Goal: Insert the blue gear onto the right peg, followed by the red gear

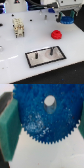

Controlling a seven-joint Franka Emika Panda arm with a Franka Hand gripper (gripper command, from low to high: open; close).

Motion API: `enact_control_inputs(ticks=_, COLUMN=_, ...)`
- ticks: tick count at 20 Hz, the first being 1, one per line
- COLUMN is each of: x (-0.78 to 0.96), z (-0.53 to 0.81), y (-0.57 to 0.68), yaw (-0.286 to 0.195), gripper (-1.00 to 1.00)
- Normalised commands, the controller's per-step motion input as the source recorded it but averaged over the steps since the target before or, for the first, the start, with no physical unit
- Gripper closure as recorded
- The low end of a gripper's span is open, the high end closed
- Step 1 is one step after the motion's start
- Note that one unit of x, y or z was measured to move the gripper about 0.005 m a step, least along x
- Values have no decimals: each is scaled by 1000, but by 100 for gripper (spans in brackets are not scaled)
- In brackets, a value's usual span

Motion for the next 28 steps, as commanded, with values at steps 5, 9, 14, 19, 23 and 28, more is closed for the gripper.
enact_control_inputs(ticks=5, x=763, z=476, y=-302, yaw=0, gripper=100)
enact_control_inputs(ticks=9, x=823, z=373, y=-270, yaw=0, gripper=100)
enact_control_inputs(ticks=14, x=821, z=331, y=-272, yaw=0, gripper=100)
enact_control_inputs(ticks=19, x=774, z=250, y=-287, yaw=0, gripper=100)
enact_control_inputs(ticks=23, x=765, z=186, y=-279, yaw=0, gripper=100)
enact_control_inputs(ticks=28, x=692, z=57, y=-255, yaw=0, gripper=100)
